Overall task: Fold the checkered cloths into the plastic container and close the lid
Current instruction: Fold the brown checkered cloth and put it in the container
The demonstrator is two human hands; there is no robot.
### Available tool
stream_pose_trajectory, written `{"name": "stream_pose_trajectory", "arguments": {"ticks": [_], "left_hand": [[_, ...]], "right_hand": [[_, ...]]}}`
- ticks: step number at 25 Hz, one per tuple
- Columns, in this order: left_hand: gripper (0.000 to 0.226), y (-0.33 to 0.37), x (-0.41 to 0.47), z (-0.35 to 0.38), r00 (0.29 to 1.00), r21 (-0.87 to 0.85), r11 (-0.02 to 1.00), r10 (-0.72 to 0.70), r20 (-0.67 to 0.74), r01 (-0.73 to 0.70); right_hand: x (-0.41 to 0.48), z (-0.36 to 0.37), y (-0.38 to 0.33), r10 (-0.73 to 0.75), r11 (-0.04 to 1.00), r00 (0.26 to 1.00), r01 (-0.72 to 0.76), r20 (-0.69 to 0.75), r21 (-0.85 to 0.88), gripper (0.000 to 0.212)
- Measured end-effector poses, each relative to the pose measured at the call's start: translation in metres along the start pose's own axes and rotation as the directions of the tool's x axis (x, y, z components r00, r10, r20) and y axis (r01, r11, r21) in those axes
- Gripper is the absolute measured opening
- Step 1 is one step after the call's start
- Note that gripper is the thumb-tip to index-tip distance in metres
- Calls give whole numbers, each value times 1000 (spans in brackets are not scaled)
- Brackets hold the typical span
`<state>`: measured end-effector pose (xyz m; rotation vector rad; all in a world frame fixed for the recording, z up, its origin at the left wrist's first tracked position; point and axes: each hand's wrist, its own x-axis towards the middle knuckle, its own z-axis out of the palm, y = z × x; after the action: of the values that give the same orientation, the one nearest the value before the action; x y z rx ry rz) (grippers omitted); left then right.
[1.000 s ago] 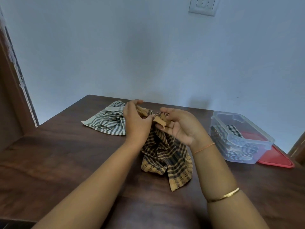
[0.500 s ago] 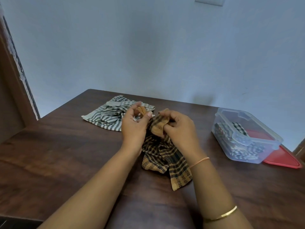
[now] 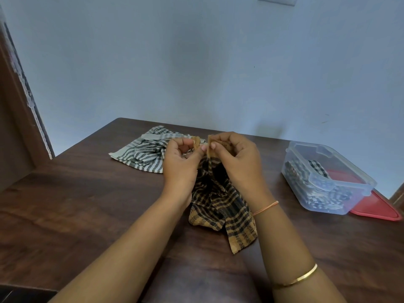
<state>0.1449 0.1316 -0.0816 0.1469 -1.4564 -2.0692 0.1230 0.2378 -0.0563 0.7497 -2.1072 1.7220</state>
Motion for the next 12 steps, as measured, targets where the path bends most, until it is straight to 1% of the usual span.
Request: {"name": "stream_pose_trajectory", "arguments": {"ticks": [3, 5, 7, 10, 12], "left_hand": [[22, 4, -2, 0, 996, -33, 997, -74, 46, 75], [19, 6, -3, -1, 992, -67, 993, -87, 90, 93], [15, 6, -4, -2, 987, -94, 990, -93, 130, 106], [10, 9, -9, 0, 976, -108, 981, -141, 169, 160], [13, 12, -11, 1, 974, -93, 982, -150, 168, 167]], "right_hand": [[3, -2, 3, 19, 999, 998, -22, -61, -43, 5], [3, -1, 5, 32, 998, 997, -36, -72, -60, 5], [3, 0, 4, 62, 998, 996, -64, -65, -19, 8], [5, 0, -1, 121, 986, 993, -119, -14, 115, 7], [5, 2, -4, 128, 987, 992, -128, -3, 94, 7]]}}
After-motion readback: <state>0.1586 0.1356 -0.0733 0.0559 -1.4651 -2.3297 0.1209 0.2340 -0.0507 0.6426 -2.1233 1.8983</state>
